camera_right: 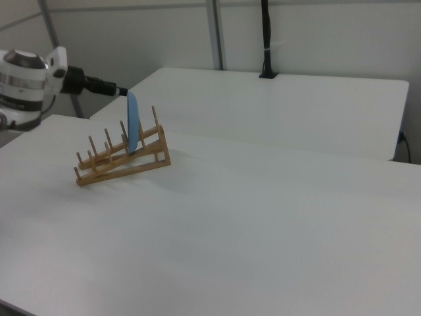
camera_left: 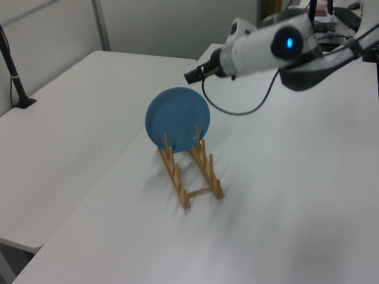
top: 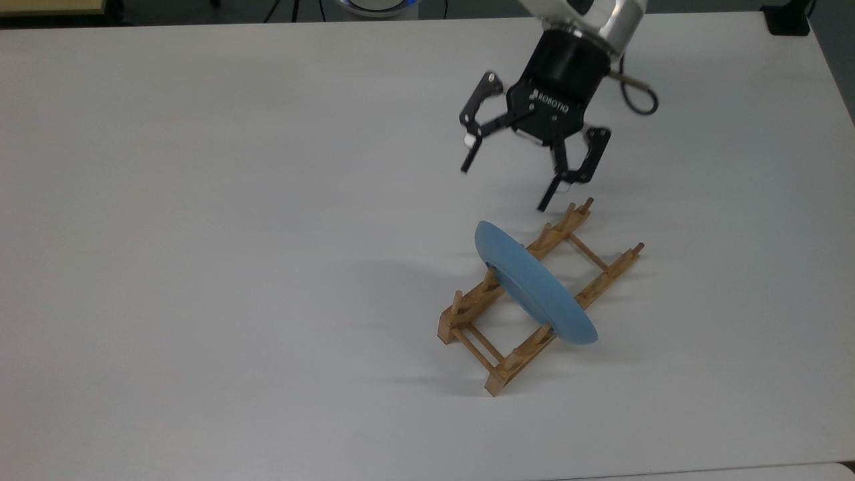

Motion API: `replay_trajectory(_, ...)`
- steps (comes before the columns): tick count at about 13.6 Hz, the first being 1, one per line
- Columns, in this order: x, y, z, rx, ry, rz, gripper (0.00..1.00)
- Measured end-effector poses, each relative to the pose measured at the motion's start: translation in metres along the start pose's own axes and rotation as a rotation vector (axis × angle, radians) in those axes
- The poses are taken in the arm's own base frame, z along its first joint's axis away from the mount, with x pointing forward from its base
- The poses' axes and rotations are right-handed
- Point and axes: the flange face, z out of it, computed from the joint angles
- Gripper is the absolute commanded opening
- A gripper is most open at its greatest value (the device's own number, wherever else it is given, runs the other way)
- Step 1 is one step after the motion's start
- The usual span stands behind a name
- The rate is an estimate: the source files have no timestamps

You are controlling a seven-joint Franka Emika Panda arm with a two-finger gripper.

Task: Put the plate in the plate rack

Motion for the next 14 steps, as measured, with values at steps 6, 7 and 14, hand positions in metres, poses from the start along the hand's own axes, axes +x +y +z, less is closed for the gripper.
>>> replay_trajectory(6, 0.065, 0.043, -0.05, 0.053, -0.355, 0.153, 1.0)
replay_trajectory(7, 0.072, 0.057, -0.057, 0.031, -0.436, 0.149, 1.0)
replay_trajectory(14, 0.095, 0.148, -0.081, 0.033, -0.906, 0.112, 1.0)
